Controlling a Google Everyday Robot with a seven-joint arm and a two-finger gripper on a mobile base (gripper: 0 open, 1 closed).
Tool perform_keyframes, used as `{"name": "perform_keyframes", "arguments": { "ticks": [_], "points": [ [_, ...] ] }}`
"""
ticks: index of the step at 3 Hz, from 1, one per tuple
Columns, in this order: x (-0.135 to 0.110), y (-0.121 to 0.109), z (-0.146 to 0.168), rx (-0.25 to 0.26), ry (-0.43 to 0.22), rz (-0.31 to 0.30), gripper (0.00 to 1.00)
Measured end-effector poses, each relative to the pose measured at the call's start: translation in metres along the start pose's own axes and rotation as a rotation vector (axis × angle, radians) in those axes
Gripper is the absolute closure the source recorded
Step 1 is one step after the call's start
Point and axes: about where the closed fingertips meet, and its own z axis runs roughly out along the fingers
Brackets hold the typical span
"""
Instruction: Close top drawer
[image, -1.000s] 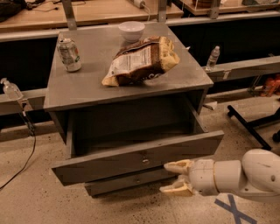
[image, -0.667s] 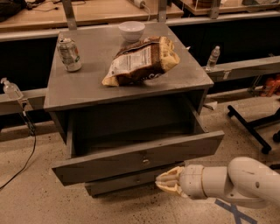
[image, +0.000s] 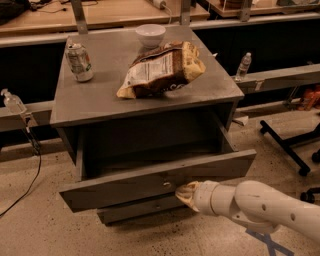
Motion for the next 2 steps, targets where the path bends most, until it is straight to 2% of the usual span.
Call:
{"name": "perform_keyframes", "arguments": {
  "ticks": [1,2],
  "points": [
    [0.000,-0.032,0.022,0.089,0.021,0.023,1.00],
    [-0.011,-0.062,0.037,0.146,-0.016,0.053,1.00]
  ]
}}
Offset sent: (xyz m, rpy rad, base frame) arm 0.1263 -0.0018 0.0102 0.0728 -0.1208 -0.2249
